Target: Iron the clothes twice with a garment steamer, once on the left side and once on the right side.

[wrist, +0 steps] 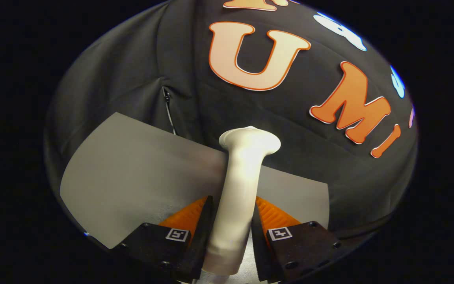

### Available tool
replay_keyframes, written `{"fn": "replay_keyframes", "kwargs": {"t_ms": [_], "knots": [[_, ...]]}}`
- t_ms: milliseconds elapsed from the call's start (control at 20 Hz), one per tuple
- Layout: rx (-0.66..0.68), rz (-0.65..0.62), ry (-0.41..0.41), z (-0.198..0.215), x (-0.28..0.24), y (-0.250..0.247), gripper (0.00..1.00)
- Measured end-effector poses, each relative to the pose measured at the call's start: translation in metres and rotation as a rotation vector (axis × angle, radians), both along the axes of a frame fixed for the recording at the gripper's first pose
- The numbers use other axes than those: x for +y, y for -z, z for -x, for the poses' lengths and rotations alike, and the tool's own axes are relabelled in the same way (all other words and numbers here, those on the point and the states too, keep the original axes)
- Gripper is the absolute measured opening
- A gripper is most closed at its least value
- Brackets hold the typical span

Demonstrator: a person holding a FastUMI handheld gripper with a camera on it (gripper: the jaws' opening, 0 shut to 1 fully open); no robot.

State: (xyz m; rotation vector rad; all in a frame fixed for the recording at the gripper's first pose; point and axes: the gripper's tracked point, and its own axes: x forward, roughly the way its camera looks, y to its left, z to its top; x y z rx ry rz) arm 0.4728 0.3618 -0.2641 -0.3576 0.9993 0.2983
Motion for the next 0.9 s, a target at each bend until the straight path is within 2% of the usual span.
{"fn": "replay_keyframes", "kwargs": {"t_ms": [150, 300, 500, 650, 900], "knots": [[-0.017, -0.036, -0.001, -0.001, -0.002, -0.004, 0.5], [-0.065, -0.131, -0.012, 0.005, 0.001, -0.029, 0.47], [-0.125, -0.353, -0.052, 0.038, 0.02, -0.068, 0.47], [-0.23, -0.374, -0.115, 0.056, 0.003, -0.099, 0.46], [-0.293, -0.552, -0.185, 0.125, -0.003, -0.153, 0.46]]}}
